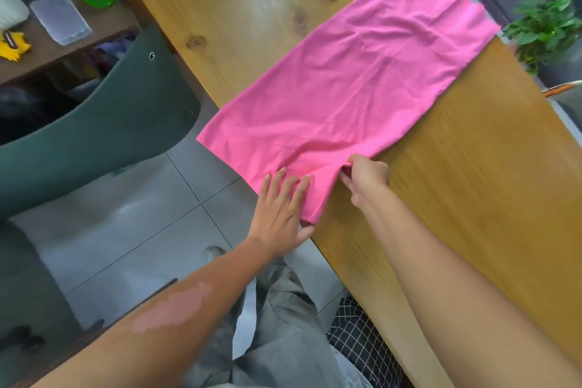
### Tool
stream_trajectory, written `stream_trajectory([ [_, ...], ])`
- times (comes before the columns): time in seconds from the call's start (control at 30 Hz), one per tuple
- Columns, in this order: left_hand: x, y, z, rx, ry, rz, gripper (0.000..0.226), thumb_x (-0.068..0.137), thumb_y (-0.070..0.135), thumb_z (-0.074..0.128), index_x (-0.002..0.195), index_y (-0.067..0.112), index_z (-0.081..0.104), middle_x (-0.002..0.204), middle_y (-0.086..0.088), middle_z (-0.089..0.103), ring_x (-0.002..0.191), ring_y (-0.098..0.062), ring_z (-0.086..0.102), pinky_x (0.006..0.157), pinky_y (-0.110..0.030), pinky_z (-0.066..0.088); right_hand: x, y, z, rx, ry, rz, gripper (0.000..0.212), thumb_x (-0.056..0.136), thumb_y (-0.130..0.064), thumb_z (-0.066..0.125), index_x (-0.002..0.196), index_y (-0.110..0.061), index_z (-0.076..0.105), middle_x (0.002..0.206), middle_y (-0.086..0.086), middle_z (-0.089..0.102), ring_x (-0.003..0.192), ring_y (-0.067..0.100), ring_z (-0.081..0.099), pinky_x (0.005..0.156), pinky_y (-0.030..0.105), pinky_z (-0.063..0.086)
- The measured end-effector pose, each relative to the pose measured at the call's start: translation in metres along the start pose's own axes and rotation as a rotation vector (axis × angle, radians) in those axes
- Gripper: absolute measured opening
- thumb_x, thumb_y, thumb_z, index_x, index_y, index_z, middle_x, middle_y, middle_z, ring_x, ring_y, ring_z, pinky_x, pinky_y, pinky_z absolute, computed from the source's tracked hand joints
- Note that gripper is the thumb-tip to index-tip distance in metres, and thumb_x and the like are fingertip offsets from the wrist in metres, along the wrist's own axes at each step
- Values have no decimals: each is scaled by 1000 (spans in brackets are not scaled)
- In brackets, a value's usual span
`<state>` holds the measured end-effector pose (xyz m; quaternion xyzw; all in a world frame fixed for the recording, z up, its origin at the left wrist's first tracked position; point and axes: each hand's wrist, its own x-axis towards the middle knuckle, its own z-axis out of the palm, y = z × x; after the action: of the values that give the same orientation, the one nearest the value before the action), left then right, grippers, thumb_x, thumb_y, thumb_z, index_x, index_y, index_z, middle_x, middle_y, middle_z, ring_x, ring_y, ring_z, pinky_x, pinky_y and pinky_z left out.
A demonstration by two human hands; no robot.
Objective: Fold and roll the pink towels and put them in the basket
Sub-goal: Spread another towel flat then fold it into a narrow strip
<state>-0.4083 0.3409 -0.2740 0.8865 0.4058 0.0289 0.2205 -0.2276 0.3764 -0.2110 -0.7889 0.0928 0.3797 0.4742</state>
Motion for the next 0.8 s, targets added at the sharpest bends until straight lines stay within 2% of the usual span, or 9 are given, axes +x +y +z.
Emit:
stream_trajectory([
  [0.1, 3, 10, -2, -35, 15, -113, 100, 77, 73, 59, 152, 13, 33, 138, -13, 50, 141, -40, 37, 117, -60, 26, -3, -9, 5, -29, -34, -13, 20, 87, 7, 59, 106, 13, 61, 105, 23, 65, 85, 27, 69, 47, 22, 54],
  [0.2, 6, 23, -7, -108, 70, -220, 82, 84, 55, 58, 150, 10, 37, 139, -10, 52, 142, -35, 38, 118, -53, 28, -6, -17, 7, -41, -85, -29, 24, 88, 7, 59, 111, 12, 59, 107, 20, 63, 89, 26, 68, 49, 22, 55],
  [0.3, 3, 27, -10, -271, 122, -244, 71, 86, 41, 38, 150, 10, 42, 144, -9, 51, 147, -33, 32, 122, -48, 23, -1, -19, 7, -114, -150, -72, 27, 90, -1, 62, 114, 9, 57, 108, 18, 63, 89, 23, 66, 61, 29, 60],
  [0.37, -1, 25, -12, -477, 165, -281, 65, 88, 34, 33, 146, 9, 48, 148, -9, 50, 149, -29, 29, 124, -41, 18, 5, -21, 5, -360, -95, -281, 28, 90, -14, 65, 113, 0, 54, 107, 12, 63, 95, 26, 64, 85, 39, 57],
  [0.43, -3, 21, -16, -670, 220, -335, 53, 92, 23, 37, 141, 10, 56, 146, -7, 53, 145, -24, 37, 120, -33, 24, 9, -29, -2, -570, -68, -689, 32, 89, -15, 60, 118, -8, 50, 115, 7, 55, 107, 26, 57, 98, 33, 43],
  [0.53, 2, 13, -25, -813, 290, -413, 34, 100, 26, 38, 120, 20, 65, 111, 7, 68, 107, -11, 60, 91, -29, 44, 33, -53, -16, -874, -473, -1178, 52, 78, -17, 52, 130, -14, 53, 135, 4, 49, 130, 20, 42, 114, 34, 29],
  [0.6, 8, 8, -31, -851, 318, -473, 30, 106, 32, 38, 108, 20, 65, 93, 10, 65, 88, -8, 57, 78, -28, 44, 57, -74, -24, -1290, -748, -1302, 58, 77, -30, 55, 134, -22, 53, 137, -5, 52, 137, 16, 36, 118, 37, 19],
  [0.67, 10, 4, -34, -854, 336, -501, 34, 107, 35, 38, 102, 15, 65, 89, 1, 64, 85, -18, 56, 77, -36, 46, 82, -91, -24, -1594, -812, -1420, 53, 81, -37, 65, 131, -22, 56, 135, -5, 56, 136, 19, 41, 117, 38, 14],
  [0.8, 9, 3, -31, -825, 450, -537, 33, 106, 34, 41, 98, 14, 66, 87, 3, 62, 82, -14, 54, 77, -30, 45, 107, -120, -6, -1546, -808, -1529, 17, 90, -22, 68, 105, -14, 67, 107, 2, 69, 110, 26, 59, 106, 39, 32],
])
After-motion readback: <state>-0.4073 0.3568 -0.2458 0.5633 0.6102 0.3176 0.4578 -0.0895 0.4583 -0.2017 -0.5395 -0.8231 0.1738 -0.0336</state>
